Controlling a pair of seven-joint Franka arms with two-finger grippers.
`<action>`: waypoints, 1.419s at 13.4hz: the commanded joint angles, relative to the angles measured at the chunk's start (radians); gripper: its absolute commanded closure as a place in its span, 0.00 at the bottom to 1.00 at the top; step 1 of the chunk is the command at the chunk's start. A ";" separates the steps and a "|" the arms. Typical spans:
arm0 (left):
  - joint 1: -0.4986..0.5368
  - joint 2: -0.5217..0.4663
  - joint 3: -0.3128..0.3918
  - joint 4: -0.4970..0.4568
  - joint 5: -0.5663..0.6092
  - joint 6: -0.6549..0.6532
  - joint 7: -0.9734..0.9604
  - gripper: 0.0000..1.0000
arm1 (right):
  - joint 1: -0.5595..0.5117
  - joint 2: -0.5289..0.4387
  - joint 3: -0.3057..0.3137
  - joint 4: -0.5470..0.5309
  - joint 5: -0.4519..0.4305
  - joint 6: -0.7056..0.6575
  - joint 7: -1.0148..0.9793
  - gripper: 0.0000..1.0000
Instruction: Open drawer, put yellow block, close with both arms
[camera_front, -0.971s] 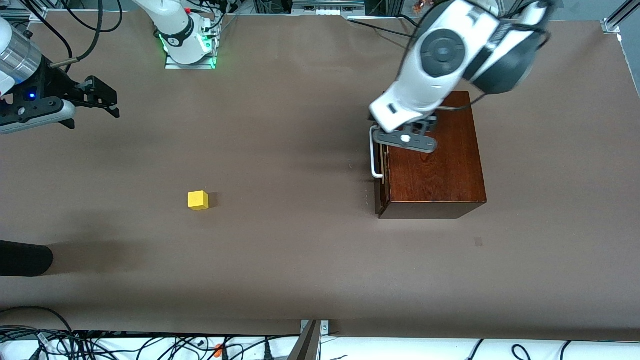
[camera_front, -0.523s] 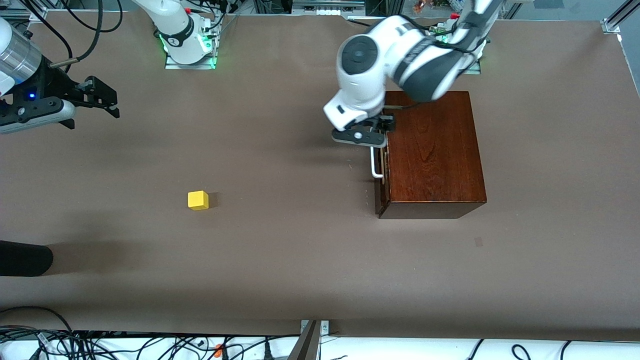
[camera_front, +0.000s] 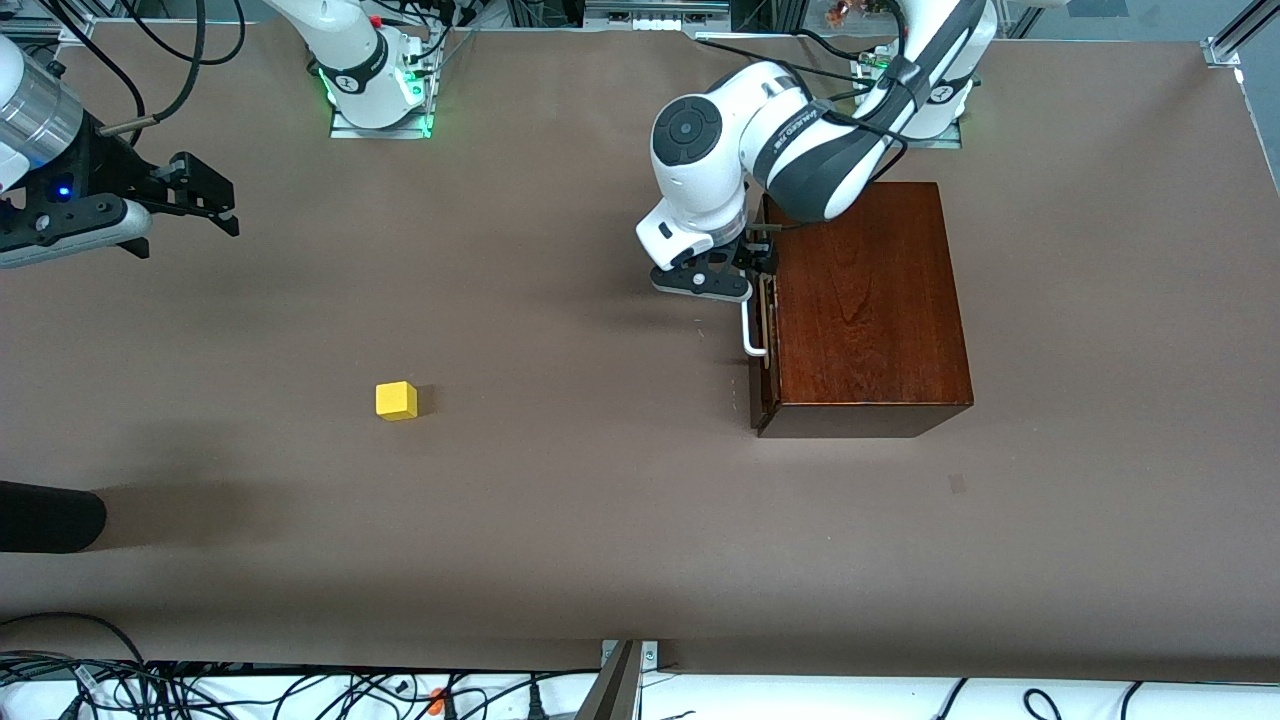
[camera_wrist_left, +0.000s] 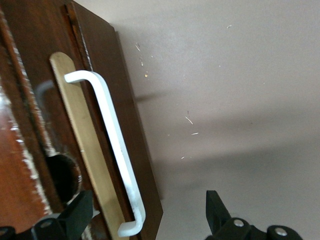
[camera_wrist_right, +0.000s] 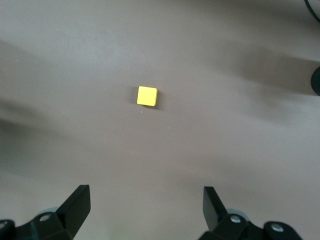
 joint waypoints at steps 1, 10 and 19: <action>0.007 -0.010 -0.002 -0.045 0.034 0.052 -0.009 0.00 | -0.001 0.010 -0.003 0.025 -0.003 -0.005 -0.008 0.00; 0.005 0.045 -0.002 -0.061 0.100 0.094 -0.067 0.00 | -0.003 0.010 -0.005 0.025 -0.003 -0.005 -0.008 0.00; -0.010 0.078 -0.003 -0.059 0.149 0.112 -0.125 0.00 | -0.003 0.010 -0.005 0.022 -0.003 0.004 -0.008 0.00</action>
